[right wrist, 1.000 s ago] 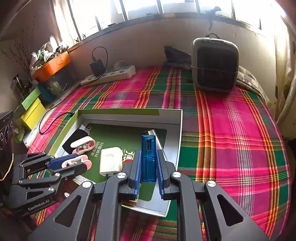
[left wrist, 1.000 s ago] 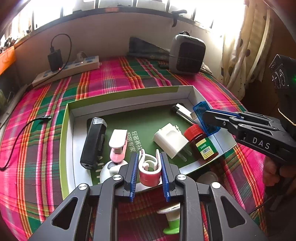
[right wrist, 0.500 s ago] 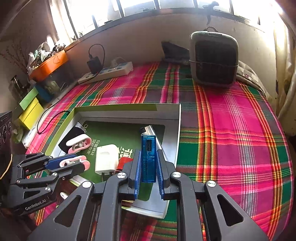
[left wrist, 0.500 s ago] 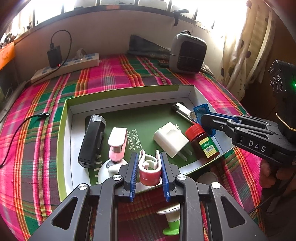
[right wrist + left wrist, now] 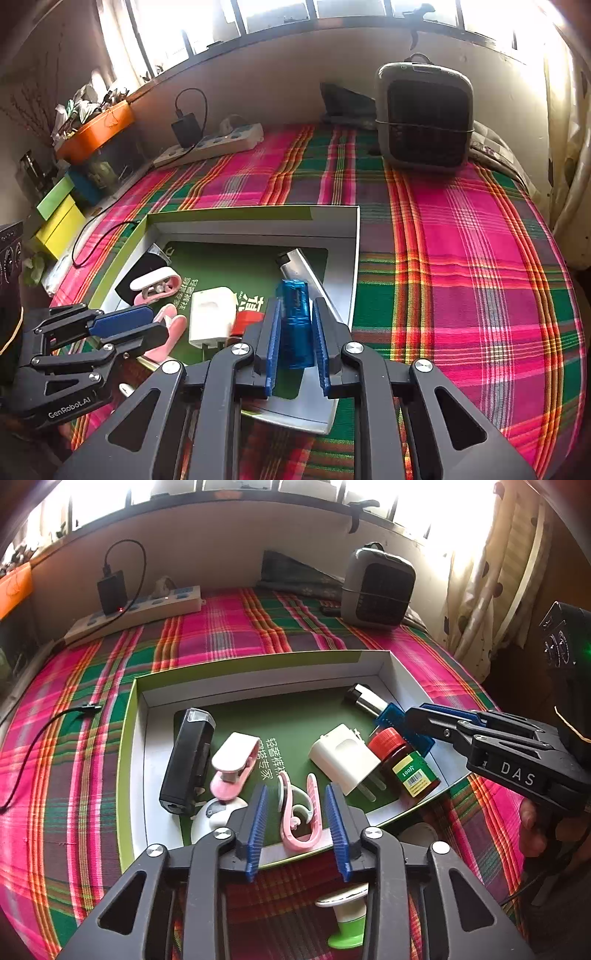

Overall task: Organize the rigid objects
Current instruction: 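Open the left tool to drop the earhook while the right tool releases the USB stick in the tray, then move the left tool to the green-white spool while the right tool approaches the white round cap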

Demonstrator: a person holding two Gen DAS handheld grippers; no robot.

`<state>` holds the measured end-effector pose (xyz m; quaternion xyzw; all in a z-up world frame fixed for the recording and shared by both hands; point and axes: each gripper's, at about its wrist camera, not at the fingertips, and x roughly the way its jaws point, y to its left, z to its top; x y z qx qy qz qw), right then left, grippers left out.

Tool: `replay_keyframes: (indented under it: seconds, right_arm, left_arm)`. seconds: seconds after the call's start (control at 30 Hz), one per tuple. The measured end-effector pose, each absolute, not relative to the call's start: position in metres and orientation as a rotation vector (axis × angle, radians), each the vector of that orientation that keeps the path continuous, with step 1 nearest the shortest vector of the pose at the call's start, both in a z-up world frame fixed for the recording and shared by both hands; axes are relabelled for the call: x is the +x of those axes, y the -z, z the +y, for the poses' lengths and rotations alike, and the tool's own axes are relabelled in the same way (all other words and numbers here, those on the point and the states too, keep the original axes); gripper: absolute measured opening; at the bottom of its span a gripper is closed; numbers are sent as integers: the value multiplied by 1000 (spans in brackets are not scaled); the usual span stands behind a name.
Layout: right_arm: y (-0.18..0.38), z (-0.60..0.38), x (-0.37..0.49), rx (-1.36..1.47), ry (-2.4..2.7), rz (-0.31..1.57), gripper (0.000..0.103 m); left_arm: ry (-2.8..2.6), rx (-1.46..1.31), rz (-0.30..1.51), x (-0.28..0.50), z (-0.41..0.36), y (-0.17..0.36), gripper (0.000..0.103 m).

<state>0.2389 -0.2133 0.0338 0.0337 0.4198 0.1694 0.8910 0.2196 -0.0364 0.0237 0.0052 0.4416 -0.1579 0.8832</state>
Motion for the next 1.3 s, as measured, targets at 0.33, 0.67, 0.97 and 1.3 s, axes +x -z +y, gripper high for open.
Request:
replay_keyframes:
  seconds: [0.33,0.67,0.97,1.3]
  right_arm:
    - [-37,-212,234,66,-354,854,26]
    - [-42,-211,224,57,-344,830,27]
    - [-49,-210,204,56,-338,799,28]
    - [-51,-206,175,39,-338,775,42]
  left_arm:
    - [328,1,911,216,-33,-25,33]
    - [328,-16,884,204,-30,-34,36]
    - [317,-35,853,185,-23,-43,36]
    - [342,-50,834,159,-20,-46,43]
